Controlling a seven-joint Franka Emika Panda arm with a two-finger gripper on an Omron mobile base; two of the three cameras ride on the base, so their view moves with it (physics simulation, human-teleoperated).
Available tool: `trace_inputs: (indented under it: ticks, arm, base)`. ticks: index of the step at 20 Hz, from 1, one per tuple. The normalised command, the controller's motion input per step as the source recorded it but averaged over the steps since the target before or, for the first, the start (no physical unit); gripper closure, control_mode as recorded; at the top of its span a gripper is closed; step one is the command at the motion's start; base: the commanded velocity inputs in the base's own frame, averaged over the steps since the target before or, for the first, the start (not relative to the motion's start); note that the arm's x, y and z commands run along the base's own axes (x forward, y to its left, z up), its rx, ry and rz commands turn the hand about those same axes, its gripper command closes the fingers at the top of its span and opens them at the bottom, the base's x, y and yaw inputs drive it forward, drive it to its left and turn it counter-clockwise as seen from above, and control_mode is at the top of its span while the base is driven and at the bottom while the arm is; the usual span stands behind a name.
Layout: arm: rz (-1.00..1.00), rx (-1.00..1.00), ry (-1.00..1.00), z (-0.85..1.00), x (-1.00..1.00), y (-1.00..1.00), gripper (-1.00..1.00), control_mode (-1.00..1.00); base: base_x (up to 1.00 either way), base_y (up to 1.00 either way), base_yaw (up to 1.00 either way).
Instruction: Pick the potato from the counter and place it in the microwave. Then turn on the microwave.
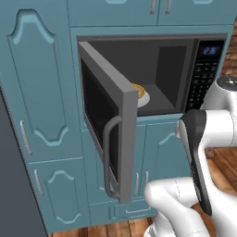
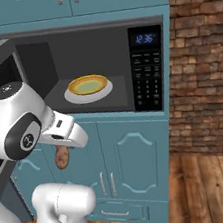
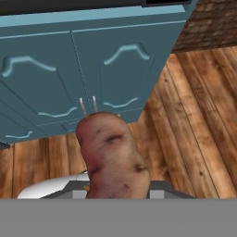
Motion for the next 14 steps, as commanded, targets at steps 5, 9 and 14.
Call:
trace_inputs:
  ticks: [5,9,14]
  arm:
    - [0.0,0.0,0.0,0.0,0.0,0.0,1.0,1.0]
    - [0.0,0.0,0.0,0.0,0.0,0.0,1.0,1.0]
    - [0.0,0.0,0.0,0.0,0.0,0.0,1.0,1.0]
  base:
    - [0.24,0.16,0.0]
    - [0.37,0.11,0.0]
    - [0.43,0.04,0.0]
